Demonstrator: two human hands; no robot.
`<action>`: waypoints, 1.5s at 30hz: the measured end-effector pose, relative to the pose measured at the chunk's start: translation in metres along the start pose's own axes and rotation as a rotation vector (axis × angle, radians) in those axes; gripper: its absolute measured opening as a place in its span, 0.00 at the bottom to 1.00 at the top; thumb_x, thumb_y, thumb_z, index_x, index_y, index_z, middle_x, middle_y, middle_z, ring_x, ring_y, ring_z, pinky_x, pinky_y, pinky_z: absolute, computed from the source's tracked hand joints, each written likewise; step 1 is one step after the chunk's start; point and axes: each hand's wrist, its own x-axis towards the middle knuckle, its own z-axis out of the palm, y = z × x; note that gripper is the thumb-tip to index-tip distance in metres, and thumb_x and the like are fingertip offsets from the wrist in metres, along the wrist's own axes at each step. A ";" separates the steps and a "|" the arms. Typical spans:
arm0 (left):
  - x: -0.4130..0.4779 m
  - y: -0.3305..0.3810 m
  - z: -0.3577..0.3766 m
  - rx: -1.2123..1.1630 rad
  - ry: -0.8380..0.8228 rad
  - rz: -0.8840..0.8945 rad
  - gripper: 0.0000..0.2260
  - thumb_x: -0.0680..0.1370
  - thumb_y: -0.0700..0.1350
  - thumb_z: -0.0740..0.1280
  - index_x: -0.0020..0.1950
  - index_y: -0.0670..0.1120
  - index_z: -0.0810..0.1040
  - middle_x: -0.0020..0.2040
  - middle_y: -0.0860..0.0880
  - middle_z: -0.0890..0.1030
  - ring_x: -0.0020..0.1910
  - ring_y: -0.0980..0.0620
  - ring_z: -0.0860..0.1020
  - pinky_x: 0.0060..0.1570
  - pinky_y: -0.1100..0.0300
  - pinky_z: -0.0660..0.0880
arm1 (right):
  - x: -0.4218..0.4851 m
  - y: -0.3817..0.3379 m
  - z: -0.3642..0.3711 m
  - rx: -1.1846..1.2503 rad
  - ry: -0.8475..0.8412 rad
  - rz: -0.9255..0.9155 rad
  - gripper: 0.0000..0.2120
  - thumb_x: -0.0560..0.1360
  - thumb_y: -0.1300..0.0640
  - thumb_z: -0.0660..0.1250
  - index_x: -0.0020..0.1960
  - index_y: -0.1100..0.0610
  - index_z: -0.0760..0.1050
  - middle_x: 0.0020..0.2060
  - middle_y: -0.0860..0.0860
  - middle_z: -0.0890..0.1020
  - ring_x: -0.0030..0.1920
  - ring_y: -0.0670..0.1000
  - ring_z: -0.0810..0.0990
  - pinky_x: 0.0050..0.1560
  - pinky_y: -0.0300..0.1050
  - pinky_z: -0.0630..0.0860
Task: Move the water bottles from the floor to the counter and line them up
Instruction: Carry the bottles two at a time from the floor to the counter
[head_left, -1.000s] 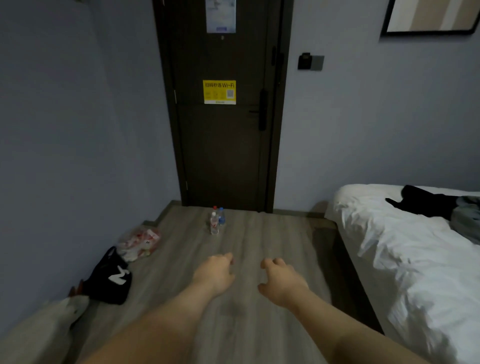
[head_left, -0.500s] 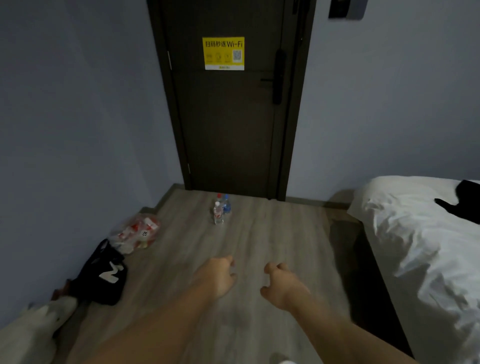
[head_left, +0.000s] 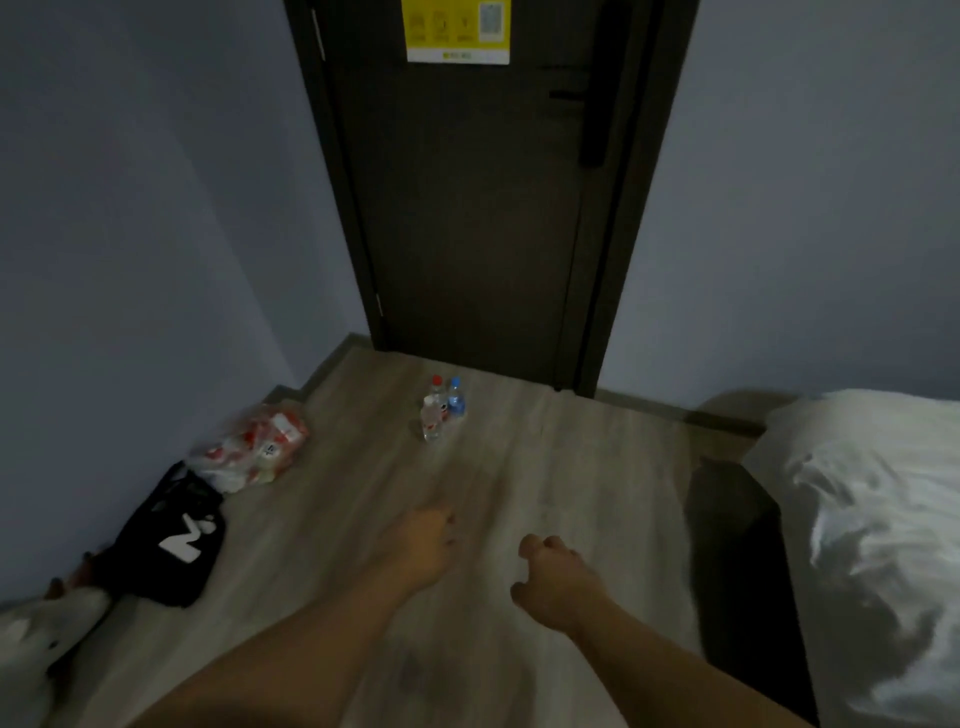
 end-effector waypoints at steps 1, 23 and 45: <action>0.012 -0.001 -0.003 -0.006 0.000 -0.009 0.14 0.77 0.46 0.62 0.61 0.43 0.74 0.61 0.44 0.78 0.61 0.45 0.76 0.54 0.59 0.72 | 0.013 -0.001 -0.006 -0.002 -0.010 -0.013 0.26 0.77 0.50 0.60 0.73 0.55 0.58 0.67 0.56 0.67 0.67 0.58 0.69 0.66 0.52 0.69; 0.360 -0.060 -0.167 -0.229 -0.036 -0.108 0.15 0.79 0.46 0.61 0.65 0.45 0.72 0.63 0.45 0.77 0.61 0.46 0.76 0.59 0.58 0.72 | 0.371 -0.101 -0.211 -0.134 -0.157 -0.014 0.24 0.78 0.50 0.61 0.72 0.55 0.61 0.67 0.56 0.68 0.66 0.56 0.70 0.66 0.51 0.71; 0.608 -0.090 -0.143 -0.694 -0.058 -0.932 0.14 0.78 0.48 0.64 0.64 0.50 0.72 0.61 0.49 0.78 0.59 0.51 0.77 0.56 0.60 0.73 | 0.754 -0.125 -0.285 -0.416 -0.528 -0.283 0.20 0.77 0.51 0.62 0.68 0.54 0.67 0.66 0.53 0.72 0.64 0.54 0.73 0.57 0.44 0.72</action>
